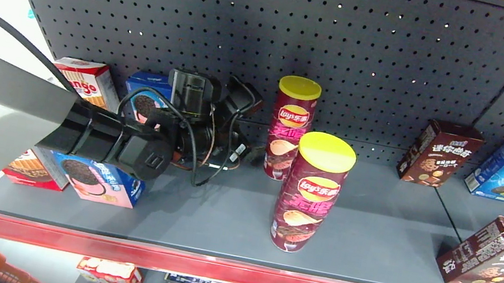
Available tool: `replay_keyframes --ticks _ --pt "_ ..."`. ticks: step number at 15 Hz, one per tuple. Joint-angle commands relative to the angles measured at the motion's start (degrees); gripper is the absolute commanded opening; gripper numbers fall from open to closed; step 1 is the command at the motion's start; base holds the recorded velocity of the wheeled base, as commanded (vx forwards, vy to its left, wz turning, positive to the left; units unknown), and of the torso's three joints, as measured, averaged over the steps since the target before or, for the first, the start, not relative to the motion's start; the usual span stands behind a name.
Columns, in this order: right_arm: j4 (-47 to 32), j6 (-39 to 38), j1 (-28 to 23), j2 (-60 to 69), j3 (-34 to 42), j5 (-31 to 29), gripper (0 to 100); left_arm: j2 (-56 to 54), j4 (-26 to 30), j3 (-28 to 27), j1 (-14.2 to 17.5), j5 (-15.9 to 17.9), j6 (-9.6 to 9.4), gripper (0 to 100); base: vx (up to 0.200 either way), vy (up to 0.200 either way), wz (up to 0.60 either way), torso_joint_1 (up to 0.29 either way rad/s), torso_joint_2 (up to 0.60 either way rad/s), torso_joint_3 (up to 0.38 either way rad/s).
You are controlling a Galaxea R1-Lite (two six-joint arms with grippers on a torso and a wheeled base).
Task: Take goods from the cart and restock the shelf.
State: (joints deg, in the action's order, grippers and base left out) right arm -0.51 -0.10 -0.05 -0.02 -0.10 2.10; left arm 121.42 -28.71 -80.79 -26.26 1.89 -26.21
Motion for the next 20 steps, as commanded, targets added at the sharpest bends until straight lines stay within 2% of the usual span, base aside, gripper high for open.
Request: replay_keyframes --ticks 1,7,10,12,14,15,17,20 --pt "0.0 0.0 0.0 0.0 0.0 0.0 100 0.5 0.0 -0.3 -0.4 0.0 0.02 100 0.0 0.0 0.0 0.0 0.0 0.0" --pt "0.0 0.0 0.0 0.0 0.0 0.0 100 0.7 0.1 -0.2 -1.1 0.0 0.02 100 0.0 0.0 0.0 0.0 0.0 0.0" --pt "0.0 0.0 0.0 0.0 0.0 0.0 100 -0.4 -2.3 1.2 -0.3 -0.3 0.19 100 0.0 0.0 0.0 0.0 0.0 0.0" --pt "0.0 0.0 0.0 0.0 0.0 0.0 100 -5.1 -2.8 2.9 0.5 -0.9 0.19 100 0.0 0.0 0.0 0.0 0.0 0.0" --pt "0.0 0.0 0.0 0.0 0.0 0.0 100 -8.2 -2.5 3.6 0.5 -1.9 1.51 100 0.0 0.0 0.0 0.0 0.0 0.0" --pt "0.0 0.0 0.0 0.0 0.0 0.0 100 -10.9 -2.1 4.1 0.4 -2.5 3.01 100 0.0 0.0 0.0 0.0 0.0 0.0" --pt "0.0 0.0 0.0 0.0 0.0 0.0 100 -15.5 -2.2 7.5 0.2 -5.5 3.45 100 0.0 0.0 0.0 0.0 0.0 0.0" --pt "0.0 0.0 0.0 0.0 0.0 0.0 100 -24.9 -2.8 14.8 -0.5 -10.4 5.82 100 0.0 0.0 0.0 0.0 0.0 0.0"
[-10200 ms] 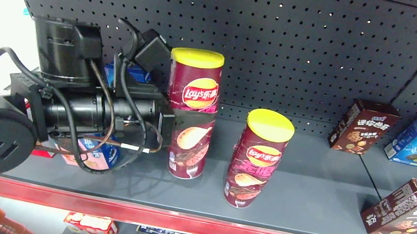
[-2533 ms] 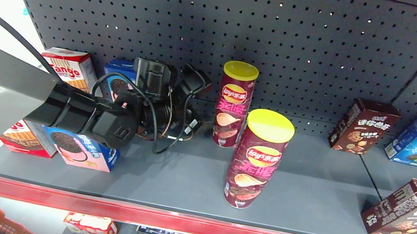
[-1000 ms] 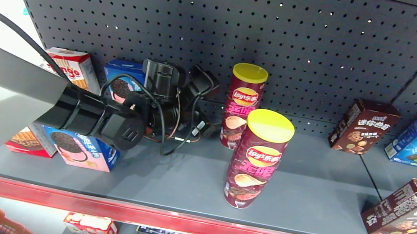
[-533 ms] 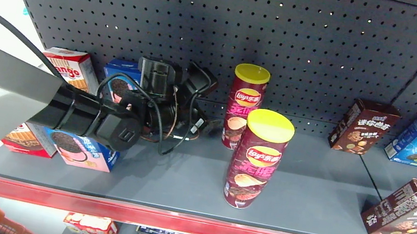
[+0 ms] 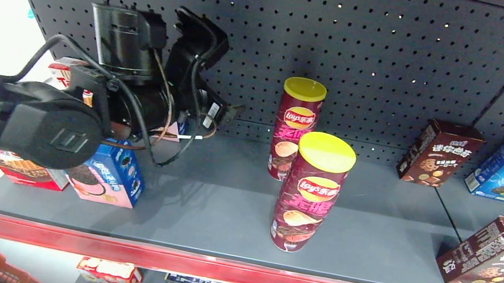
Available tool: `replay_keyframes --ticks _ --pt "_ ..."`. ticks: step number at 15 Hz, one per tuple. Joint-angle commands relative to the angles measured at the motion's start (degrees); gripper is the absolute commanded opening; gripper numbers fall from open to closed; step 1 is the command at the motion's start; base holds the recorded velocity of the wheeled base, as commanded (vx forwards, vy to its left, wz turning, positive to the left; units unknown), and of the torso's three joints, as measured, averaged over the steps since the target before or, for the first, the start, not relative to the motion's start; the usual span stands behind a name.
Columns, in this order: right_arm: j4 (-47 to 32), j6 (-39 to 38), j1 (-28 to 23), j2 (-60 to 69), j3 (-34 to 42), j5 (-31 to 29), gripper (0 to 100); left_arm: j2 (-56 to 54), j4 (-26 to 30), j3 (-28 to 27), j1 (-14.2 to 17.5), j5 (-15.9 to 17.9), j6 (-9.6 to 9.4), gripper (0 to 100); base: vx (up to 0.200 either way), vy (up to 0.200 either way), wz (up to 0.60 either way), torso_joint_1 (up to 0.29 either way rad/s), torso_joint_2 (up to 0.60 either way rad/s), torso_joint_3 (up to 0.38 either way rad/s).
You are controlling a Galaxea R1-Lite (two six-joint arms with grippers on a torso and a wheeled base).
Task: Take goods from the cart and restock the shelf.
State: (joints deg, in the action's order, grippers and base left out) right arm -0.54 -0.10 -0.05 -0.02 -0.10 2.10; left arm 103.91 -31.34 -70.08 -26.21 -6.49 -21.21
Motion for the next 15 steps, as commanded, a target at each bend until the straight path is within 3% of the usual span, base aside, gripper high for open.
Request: replay_keyframes --ticks 1,3,4,5,7,9,11,13,14,15 --pt "0.0 0.0 0.0 0.0 0.0 0.0 100 -10.9 -0.3 7.0 -0.5 -3.4 1.35 100 0.0 0.0 0.0 0.0 0.0 0.0" --pt "0.0 0.0 0.0 0.0 0.0 0.0 100 -15.5 -0.4 11.3 -0.6 -7.0 1.26 100 0.0 0.0 0.0 0.0 0.0 0.0" --pt "0.0 0.0 0.0 0.0 0.0 0.0 100 -20.1 -0.4 15.6 -1.6 -11.4 1.35 100 0.0 0.0 0.0 0.0 0.0 0.0" --pt "0.0 0.0 0.0 0.0 0.0 0.0 100 -22.4 -0.4 18.0 -1.8 -12.7 1.44 100 0.0 0.0 0.0 0.0 0.0 0.0" --pt "-0.1 0.0 0.0 0.0 -0.1 0.2 100 -27.7 -0.5 24.0 -2.0 -13.4 1.52 100 0.0 0.0 0.0 0.0 0.0 0.0" --pt "-0.1 0.1 0.2 0.0 -0.1 0.3 100 -31.4 -4.4 29.9 -1.6 -13.2 3.81 100 0.0 0.0 0.0 0.0 0.0 0.0" --pt "0.1 -0.4 0.1 0.0 0.0 0.4 100 -31.5 -8.4 33.3 -1.5 -12.9 3.72 100 0.0 0.0 0.0 0.0 0.0 0.0" --pt "0.0 0.0 0.2 0.0 -0.1 0.6 100 -31.5 -8.6 33.3 -1.5 -12.9 3.9 100 0.0 0.0 0.0 0.0 0.0 0.0" --pt "0.3 -0.5 0.1 0.0 -1.8 1.2 100 -31.6 -8.5 33.1 -1.5 -12.9 4.07 100 0.0 0.0 0.0 0.0 0.0 0.0" --pt "-0.6 -4.9 0.5 -8.7 -13.4 1.0 100 -31.8 -8.3 33.3 -1.5 -12.9 4.78 100 0.0 0.0 0.0 0.0 0.0 0.0"
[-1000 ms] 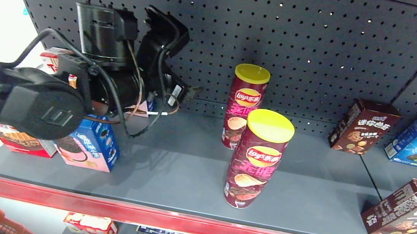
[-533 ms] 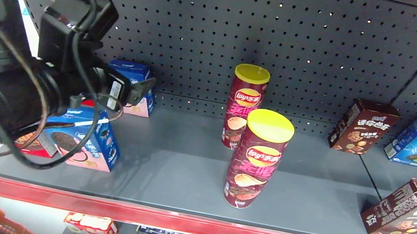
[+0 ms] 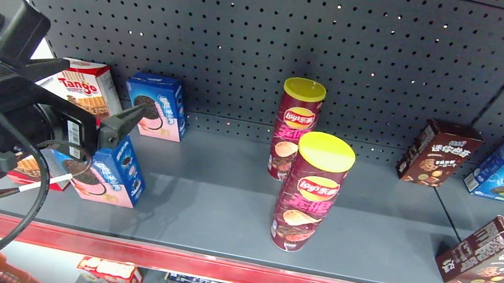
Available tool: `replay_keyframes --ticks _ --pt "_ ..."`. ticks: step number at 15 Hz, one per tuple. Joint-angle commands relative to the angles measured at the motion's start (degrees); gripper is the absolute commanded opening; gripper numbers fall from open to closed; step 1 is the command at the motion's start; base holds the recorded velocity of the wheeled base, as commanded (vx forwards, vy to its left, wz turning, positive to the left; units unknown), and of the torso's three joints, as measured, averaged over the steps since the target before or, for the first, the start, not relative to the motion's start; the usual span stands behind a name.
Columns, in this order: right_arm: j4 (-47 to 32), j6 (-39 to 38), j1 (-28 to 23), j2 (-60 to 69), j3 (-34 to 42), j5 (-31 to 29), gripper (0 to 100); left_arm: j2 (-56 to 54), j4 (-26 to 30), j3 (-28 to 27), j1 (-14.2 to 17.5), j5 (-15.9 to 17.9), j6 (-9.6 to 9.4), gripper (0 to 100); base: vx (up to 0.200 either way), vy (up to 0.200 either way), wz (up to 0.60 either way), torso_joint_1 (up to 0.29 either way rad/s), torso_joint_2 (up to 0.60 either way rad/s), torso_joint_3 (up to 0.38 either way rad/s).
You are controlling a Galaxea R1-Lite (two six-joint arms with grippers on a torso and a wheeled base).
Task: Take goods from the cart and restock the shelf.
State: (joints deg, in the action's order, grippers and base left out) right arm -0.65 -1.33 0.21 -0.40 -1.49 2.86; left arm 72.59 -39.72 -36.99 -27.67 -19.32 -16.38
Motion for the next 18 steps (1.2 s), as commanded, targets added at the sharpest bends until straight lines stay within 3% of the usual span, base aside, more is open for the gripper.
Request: replay_keyframes --ticks 1,3,6,7,12,18 --pt "-1.7 -8.6 0.2 -18.0 -17.5 0.6 100 -1.0 0.1 0.7 0.1 0.0 0.56 100 0.0 0.0 0.0 0.0 0.0 0.0" --pt "-2.5 -7.9 1.6 -22.3 -22.2 4.3 100 -2.2 0.1 1.3 0.1 0.1 0.56 100 0.0 0.0 0.0 0.0 0.0 0.0" --pt "-3.0 -5.6 5.2 -31.2 -28.7 5.0 100 -2.5 0.0 1.4 0.1 0.1 0.56 100 0.0 0.0 0.0 0.0 0.0 0.0" --pt "-3.2 -0.9 11.0 -38.9 -32.8 5.0 100 -2.5 -0.1 1.7 0.2 0.0 0.56 100 0.0 0.0 0.0 0.0 0.0 0.0" --pt "-2.4 2.6 20.7 -55.5 -41.9 4.8 100 -5.4 0.1 4.3 0.3 0.0 0.65 100 0.0 0.0 0.0 0.0 0.0 0.0" --pt "-2.6 4.6 27.2 -66.8 -51.2 4.8 100 -5.6 0.0 4.3 0.3 0.0 0.65 100 0.0 0.0 0.0 0.0 0.0 0.0"
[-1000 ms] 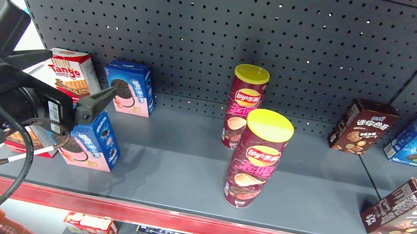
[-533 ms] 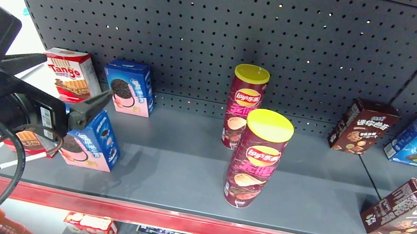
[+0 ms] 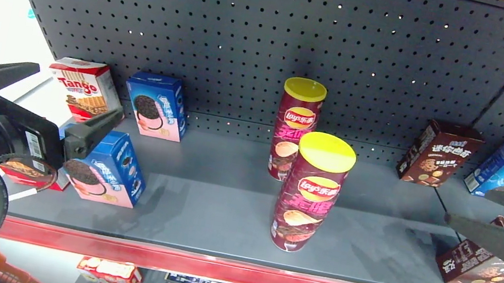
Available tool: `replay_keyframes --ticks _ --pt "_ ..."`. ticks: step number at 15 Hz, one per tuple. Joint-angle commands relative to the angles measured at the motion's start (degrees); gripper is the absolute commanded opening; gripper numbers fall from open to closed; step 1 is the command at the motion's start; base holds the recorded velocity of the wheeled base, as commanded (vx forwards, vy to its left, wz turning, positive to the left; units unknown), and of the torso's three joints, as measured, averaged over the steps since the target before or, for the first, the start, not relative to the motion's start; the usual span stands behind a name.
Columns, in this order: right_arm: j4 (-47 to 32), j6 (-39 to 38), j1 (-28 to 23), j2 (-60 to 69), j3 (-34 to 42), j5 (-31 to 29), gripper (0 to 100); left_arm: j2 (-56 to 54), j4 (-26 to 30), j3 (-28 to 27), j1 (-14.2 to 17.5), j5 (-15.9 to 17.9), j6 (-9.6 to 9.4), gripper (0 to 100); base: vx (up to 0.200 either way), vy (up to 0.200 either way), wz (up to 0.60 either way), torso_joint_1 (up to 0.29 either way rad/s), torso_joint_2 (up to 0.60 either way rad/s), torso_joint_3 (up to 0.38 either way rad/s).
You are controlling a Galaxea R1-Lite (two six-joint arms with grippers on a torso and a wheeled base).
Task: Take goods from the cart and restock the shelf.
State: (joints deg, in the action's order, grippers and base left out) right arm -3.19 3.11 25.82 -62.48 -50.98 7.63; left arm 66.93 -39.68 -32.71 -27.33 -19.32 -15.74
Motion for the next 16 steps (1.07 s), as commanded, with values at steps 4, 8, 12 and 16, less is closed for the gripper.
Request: replay_keyframes --ticks 4,8,12,16 --pt "-0.3 2.3 4.2 -9.2 -2.8 0.0 100 0.0 0.0 -0.1 0.0 0.0 0.01 100 0.0 0.0 0.0 0.0 0.0 0.0" --pt "-0.1 2.8 4.2 -13.1 -3.2 -0.3 100 0.0 0.0 -0.1 -0.1 0.0 0.01 100 0.0 0.0 0.0 0.0 0.0 0.0" --pt "-0.1 3.7 4.3 -16.3 -3.8 -0.3 100 0.0 0.0 -0.6 -0.2 0.1 -0.08 100 0.0 0.0 0.0 0.0 0.0 0.0" --pt "-0.1 4.0 4.9 -19.4 -4.1 -0.5 100 0.0 0.0 -0.7 -0.3 0.1 -0.08 100 0.0 0.0 0.0 0.0 0.0 0.0"
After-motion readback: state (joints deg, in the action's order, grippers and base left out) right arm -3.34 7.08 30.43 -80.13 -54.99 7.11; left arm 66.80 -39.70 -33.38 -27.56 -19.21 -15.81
